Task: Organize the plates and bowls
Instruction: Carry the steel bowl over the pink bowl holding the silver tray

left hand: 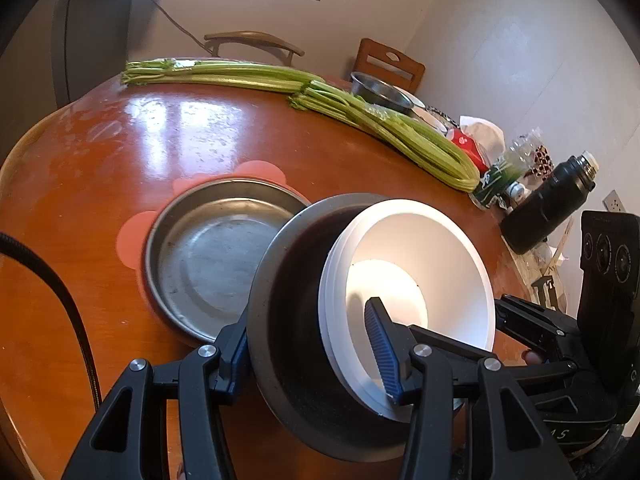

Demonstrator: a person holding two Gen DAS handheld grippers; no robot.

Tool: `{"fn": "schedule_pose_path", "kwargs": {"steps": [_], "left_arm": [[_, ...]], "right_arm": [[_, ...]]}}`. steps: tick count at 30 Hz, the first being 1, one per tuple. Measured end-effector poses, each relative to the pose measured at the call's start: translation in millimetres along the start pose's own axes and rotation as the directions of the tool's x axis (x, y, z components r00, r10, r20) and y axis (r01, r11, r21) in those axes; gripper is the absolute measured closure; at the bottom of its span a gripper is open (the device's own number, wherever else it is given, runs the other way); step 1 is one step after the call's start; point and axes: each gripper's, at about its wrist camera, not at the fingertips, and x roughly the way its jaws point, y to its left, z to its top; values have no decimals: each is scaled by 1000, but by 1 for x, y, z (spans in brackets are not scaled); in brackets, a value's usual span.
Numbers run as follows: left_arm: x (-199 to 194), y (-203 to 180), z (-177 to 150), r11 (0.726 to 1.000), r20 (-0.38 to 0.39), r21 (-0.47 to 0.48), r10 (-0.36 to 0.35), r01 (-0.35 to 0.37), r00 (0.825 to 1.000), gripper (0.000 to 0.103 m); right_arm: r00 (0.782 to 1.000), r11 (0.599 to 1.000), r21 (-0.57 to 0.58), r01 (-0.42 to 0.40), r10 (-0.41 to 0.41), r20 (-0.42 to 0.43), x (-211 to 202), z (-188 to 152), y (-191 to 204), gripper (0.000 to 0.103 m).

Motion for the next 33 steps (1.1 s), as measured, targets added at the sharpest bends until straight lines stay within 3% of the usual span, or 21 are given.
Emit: {"fn": "schedule_pose_path", "kwargs": {"steps": [33], "left_arm": [[-21, 40, 0, 997, 46, -70, 21, -18, 999, 52]], "right_arm": [[1000, 997, -78, -14, 12, -15, 27, 24, 35, 43]]}}
